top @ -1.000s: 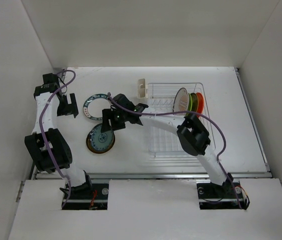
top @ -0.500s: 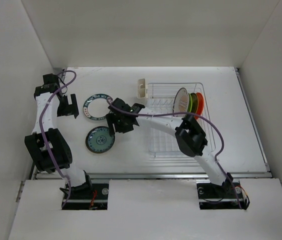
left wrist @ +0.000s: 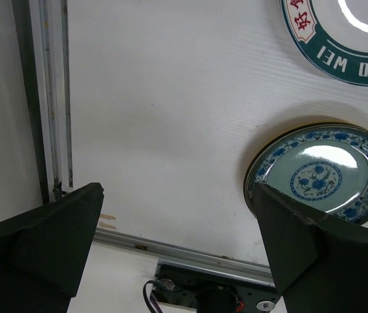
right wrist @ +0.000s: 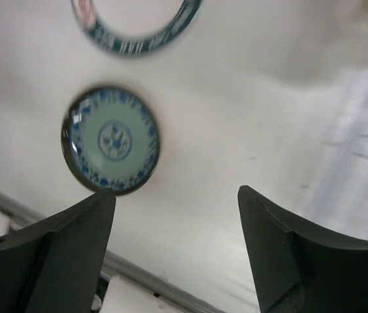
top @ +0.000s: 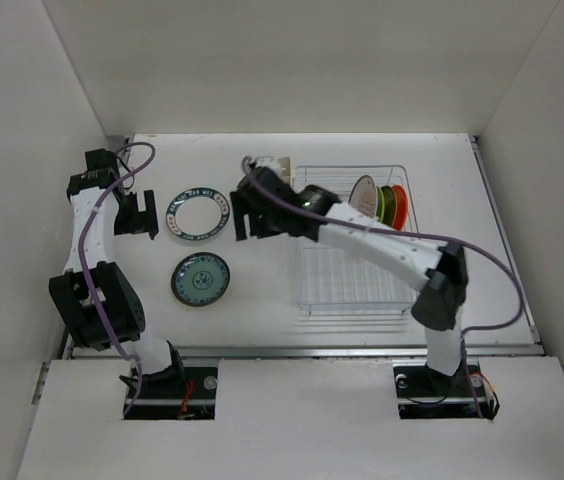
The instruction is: Unload the plates from the dish rack
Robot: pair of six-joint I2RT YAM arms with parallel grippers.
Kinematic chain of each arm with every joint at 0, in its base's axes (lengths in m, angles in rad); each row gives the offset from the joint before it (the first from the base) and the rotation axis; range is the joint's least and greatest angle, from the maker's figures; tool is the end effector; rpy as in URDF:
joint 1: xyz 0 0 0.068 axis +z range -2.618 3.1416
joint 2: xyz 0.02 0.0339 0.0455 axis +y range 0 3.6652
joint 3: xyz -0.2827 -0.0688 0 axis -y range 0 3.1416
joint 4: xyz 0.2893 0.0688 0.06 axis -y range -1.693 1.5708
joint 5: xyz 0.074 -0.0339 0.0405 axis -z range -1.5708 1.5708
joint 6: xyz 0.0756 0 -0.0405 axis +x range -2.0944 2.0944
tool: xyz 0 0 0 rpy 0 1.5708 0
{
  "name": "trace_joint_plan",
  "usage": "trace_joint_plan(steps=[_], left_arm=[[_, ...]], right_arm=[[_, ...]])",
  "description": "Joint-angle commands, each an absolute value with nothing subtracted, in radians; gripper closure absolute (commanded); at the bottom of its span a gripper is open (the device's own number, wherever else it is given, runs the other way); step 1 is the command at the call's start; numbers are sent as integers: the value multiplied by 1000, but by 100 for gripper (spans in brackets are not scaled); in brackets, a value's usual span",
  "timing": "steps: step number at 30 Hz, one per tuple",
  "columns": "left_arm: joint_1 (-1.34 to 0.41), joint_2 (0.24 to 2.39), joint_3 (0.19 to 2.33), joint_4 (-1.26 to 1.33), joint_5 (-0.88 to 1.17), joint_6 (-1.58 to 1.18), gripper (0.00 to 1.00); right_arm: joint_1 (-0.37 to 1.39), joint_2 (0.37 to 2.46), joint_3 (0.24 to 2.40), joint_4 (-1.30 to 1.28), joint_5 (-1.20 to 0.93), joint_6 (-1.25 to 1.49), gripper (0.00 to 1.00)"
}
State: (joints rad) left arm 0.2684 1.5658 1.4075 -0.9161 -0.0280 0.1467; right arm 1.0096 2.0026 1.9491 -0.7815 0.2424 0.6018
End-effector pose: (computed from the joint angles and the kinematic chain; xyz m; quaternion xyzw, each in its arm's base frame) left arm 0.3706 0.1041 0.2783 -0.0624 0.9673 0.0639 0.2376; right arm 0.2971 0.4385 0.3054 -0.1450 0.9159 0.1794 0.3286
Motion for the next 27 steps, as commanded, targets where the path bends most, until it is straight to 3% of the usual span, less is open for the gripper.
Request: trace_joint_plan(steps=[1,7,20,22,26,27], left_arm=[[268,1523,1397,-959,17,184,0],[268,1523,1397,-968,66,184,0],[268,1523,1407,-977,66,206,0],[268,1523,1398,-977,66,206,0],[268,1534,1397,-977,66,215,0],[268,1534,1397,-977,66,215,0]], right_arm=[[895,1810,1974,-950,555,633,20],[674,1798,1953,-1117,682,684,40],[528,1917,1914,-1184,801,725,43],[528,1931,1902,-1184,801,726,48],[528,1940,1893,-1175,801,726,71],[528,1940,1893,-1175,801,726,84]])
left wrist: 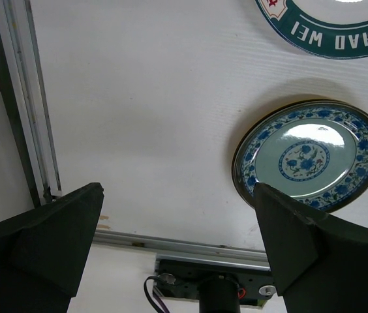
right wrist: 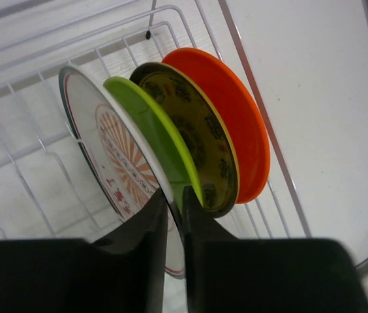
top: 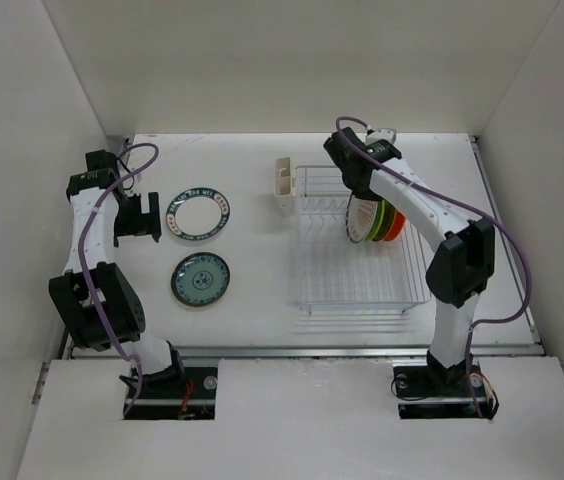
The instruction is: Unload the plates from the dish rack
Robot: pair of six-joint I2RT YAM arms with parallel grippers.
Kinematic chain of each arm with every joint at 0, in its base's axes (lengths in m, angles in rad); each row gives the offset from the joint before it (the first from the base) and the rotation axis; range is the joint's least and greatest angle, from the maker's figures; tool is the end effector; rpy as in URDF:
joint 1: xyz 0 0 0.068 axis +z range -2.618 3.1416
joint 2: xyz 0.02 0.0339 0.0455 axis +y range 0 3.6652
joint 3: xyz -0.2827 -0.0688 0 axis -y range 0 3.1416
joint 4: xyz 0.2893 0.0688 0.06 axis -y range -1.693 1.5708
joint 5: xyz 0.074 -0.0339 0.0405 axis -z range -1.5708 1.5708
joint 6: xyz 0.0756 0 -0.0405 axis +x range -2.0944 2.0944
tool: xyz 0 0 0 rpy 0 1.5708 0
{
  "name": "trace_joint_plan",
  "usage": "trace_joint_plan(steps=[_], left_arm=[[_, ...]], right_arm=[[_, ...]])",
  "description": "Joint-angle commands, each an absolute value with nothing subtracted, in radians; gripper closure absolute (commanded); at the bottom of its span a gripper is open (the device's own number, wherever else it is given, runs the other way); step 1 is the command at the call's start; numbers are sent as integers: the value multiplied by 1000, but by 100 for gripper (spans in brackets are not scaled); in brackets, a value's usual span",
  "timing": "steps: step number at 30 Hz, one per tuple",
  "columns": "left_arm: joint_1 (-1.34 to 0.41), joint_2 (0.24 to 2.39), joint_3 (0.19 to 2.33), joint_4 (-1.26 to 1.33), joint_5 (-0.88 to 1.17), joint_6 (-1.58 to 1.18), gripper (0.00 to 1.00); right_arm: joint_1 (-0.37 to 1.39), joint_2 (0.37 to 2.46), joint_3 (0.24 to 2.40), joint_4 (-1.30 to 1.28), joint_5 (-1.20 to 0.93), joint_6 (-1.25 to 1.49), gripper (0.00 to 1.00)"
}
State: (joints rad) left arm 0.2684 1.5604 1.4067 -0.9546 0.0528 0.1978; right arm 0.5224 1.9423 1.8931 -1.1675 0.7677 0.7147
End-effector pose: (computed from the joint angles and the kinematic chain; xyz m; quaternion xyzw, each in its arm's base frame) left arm 0.3663 0.0966 0.2774 -0.0283 0.9726 0.0279 0.2288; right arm 0.4240 0.1835 0.3022 0.1533 0.9022 -0.2056 0.3468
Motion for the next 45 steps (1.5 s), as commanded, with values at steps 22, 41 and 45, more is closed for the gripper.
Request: trace_joint_plan(steps=[22,41,45], left_arm=[[241,1552,1397,-977,78,193,0],[368,1583,1447,-925,29,66,0],[368,1592,1436,-907,20,77,0]], right_arm=[[679,1717,2268,-1245,866,634,100],[732,2367,2436,-266,-215,718,100],[732,2470,2412,-137,-251,834,100]])
